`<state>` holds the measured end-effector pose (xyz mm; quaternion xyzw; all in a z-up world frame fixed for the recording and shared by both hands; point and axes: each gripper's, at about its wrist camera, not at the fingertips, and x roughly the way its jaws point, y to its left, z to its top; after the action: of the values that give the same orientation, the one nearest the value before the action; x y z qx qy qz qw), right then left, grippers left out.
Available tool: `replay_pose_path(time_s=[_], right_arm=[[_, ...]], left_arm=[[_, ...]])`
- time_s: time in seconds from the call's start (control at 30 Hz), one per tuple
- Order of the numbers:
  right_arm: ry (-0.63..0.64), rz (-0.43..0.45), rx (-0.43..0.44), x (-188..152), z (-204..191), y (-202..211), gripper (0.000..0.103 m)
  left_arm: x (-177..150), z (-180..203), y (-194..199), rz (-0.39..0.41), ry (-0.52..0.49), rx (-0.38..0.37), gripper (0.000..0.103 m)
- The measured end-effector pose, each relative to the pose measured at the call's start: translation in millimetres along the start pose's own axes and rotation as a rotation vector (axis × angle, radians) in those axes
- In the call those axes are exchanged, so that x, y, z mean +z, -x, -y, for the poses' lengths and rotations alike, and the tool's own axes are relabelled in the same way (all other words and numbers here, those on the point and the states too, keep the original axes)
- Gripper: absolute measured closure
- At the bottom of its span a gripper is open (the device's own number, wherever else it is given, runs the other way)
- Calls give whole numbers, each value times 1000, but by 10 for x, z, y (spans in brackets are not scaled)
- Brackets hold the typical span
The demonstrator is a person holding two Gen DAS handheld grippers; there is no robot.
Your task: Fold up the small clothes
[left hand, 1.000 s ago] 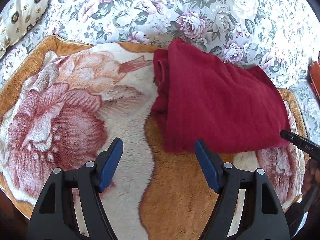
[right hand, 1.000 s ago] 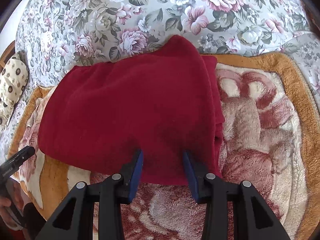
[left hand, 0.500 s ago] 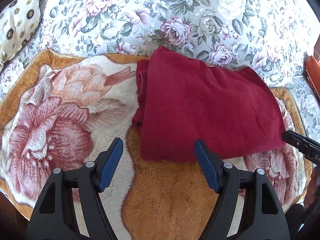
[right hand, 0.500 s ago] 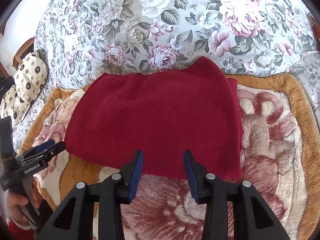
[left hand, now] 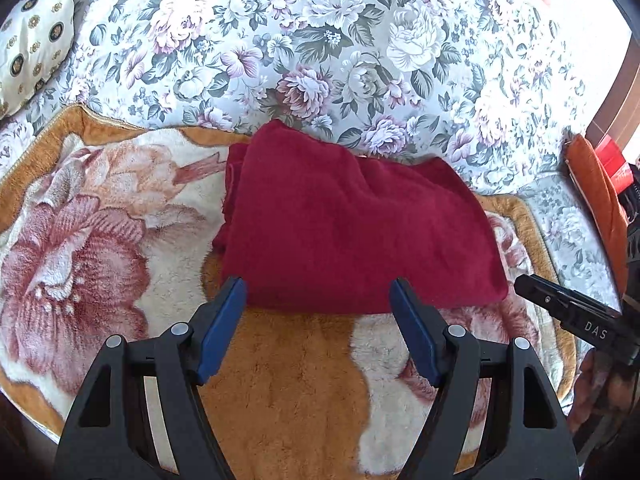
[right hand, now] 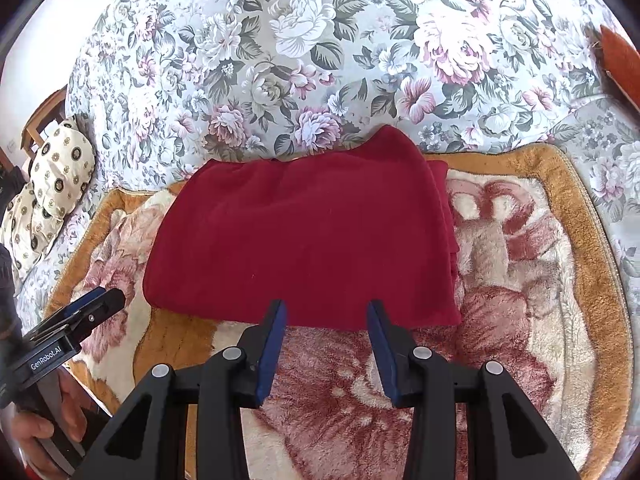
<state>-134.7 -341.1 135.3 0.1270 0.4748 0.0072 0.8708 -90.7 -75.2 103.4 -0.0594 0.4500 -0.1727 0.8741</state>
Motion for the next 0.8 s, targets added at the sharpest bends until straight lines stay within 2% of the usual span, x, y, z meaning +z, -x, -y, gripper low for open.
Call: replay_pose_path(time_s=[0.13,0.27,0.4,0.5,0.8], right_arm=[[25,26,7,94,-112,43,63],[119,44,35,227,-330,-105,62],[111,20,122,418,-489,-424,61],[91,-11,164,550,-616,-701,61],[85,-75,175,817,-1001,-1172,61]], left_arm=[[33,-63,-154,16,44,-39,27],[10,-238,-307,42,110,-45,27],[-64,-461,-399,67,142,22,27],[-55,-626,-454,56,166,101,27],[-22,-896,-576,40,179,137,27]])
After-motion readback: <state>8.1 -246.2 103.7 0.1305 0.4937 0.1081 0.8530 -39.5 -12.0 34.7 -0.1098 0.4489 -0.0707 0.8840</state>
